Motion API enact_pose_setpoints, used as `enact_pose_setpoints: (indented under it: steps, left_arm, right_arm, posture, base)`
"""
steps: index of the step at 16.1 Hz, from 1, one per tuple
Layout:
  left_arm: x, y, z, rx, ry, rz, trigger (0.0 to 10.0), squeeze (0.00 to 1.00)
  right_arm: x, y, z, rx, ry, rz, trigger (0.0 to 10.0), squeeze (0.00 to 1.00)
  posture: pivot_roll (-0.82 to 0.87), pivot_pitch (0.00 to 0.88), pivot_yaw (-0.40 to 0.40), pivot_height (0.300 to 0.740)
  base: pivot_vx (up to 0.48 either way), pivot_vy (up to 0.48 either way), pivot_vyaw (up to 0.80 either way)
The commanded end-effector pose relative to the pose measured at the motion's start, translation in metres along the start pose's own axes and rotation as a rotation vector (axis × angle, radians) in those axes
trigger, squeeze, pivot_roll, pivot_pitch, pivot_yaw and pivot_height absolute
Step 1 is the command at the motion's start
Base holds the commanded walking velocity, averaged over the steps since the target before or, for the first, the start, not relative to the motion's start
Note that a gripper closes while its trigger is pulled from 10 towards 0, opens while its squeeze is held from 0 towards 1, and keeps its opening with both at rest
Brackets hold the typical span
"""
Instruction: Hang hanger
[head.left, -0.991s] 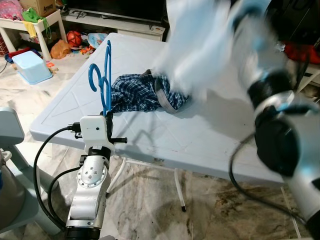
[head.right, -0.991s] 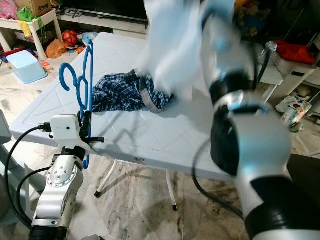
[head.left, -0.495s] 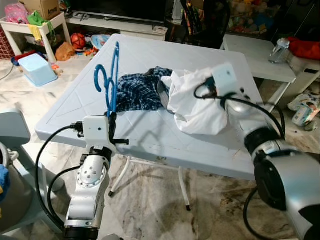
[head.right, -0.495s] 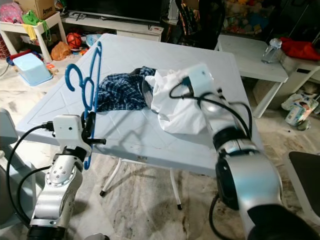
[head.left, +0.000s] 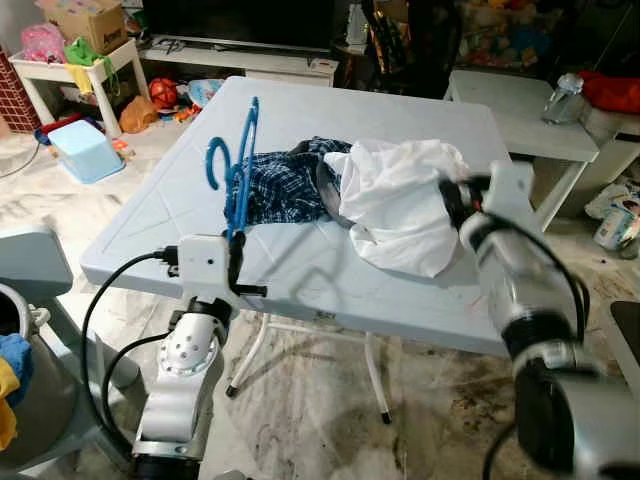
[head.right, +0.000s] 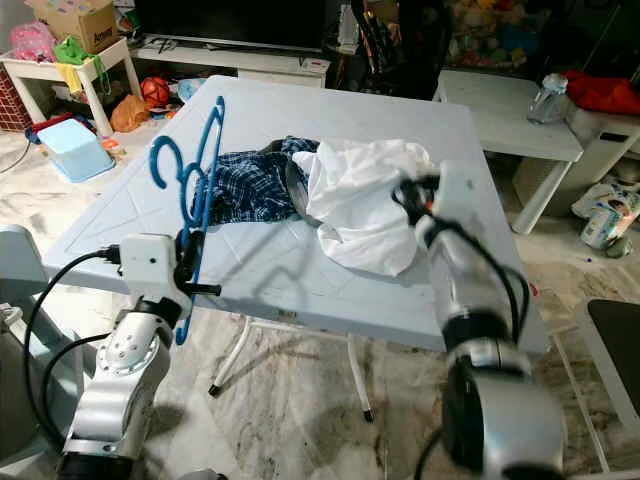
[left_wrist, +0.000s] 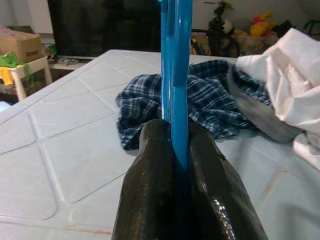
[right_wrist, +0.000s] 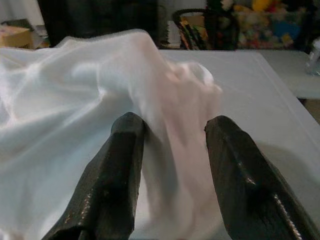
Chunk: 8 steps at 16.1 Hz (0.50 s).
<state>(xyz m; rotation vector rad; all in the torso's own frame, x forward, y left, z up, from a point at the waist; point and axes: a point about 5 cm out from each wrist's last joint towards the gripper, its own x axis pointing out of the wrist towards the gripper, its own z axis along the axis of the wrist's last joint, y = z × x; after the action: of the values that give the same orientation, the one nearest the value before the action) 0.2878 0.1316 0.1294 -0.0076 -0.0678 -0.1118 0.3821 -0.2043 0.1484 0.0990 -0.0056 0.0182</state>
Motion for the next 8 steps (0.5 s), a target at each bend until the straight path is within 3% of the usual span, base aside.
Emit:
enact_pose_setpoints:
  steps: [1, 4, 8]
  left_arm:
    - [0.003, -0.005, 0.007, -0.017, -0.020, -0.027, 10.0, 0.00]
    - [-0.003, -0.007, 0.004, -0.022, 0.000, -0.042, 10.0, 0.00]
    - [-0.007, -0.005, 0.005, -0.011, 0.001, -0.050, 10.0, 0.00]
  right_arm:
    - [-0.004, -0.003, 0.006, 0.039, -0.057, -0.019, 10.0, 1.00]
    - [-0.022, -0.004, 0.010, 0.011, -0.160, -0.028, 10.0, 1.00]
    - [-0.048, 0.004, -0.001, 0.014, -0.147, -0.013, 10.0, 1.00]
  posture:
    - [-0.05, 0.000, -0.029, 0.740]
    - [-0.06, 0.000, -0.035, 0.740]
    - [-0.06, 0.000, -0.035, 0.740]
  base:
    - [0.000, 0.000, 0.00]
    - [0.000, 0.000, 0.00]
    - [0.000, 0.000, 0.00]
